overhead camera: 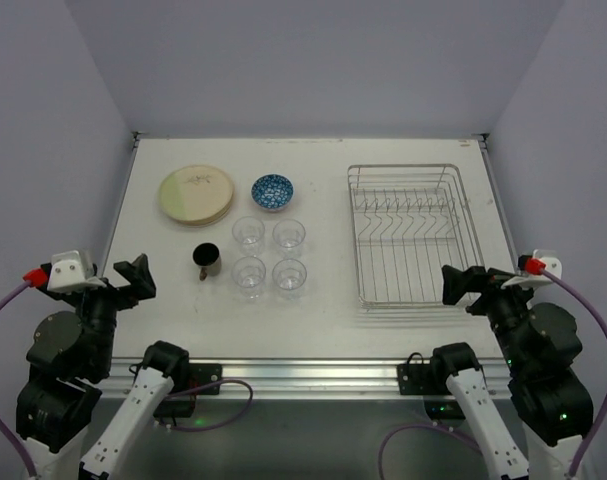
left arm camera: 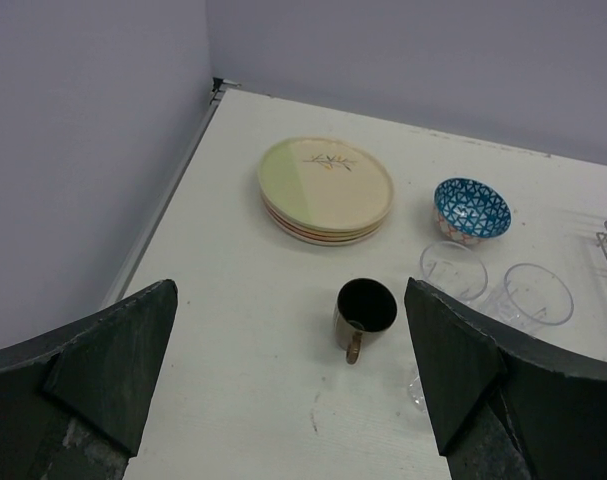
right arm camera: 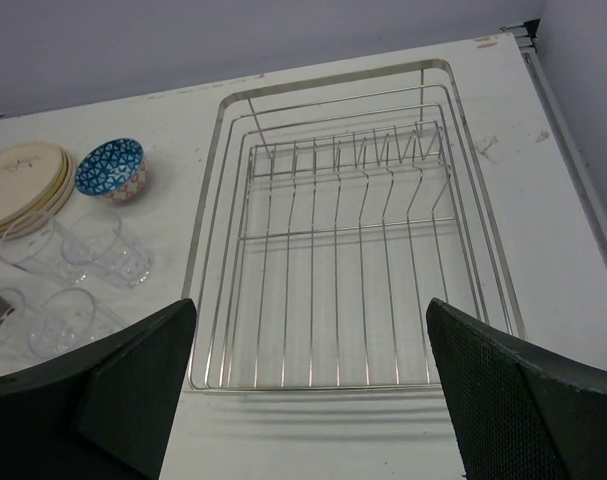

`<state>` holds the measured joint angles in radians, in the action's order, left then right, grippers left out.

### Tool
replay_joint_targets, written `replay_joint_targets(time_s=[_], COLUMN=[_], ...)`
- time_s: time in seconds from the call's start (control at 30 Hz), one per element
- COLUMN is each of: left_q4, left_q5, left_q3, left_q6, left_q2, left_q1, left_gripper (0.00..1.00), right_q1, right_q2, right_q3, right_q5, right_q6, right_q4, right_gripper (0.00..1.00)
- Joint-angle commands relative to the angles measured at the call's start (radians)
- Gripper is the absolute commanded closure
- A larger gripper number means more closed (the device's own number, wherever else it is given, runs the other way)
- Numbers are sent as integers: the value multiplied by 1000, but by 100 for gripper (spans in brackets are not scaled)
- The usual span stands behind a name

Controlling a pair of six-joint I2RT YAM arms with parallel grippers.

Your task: Unload the mixed dishes from the dish rack

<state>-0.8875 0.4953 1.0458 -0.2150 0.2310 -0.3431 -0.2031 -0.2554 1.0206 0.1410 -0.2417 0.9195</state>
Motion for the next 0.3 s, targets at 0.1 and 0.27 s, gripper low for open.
replay_joint_targets(time_s=[0.1,0.27], left_q4=[78,88], left_q5=[5,5], left_q3=[-13,-10], left_q6=[26,28], left_q2=[1,13], left_q1=[-7,-7], left_gripper=[0,0], right_q1=[-2,-2], right_q2=[-19,-36], right_q3=[-22,-27], right_q5=[12,11], right_q6=[7,1], right_q4=[-76,-79], right_gripper=[1,1])
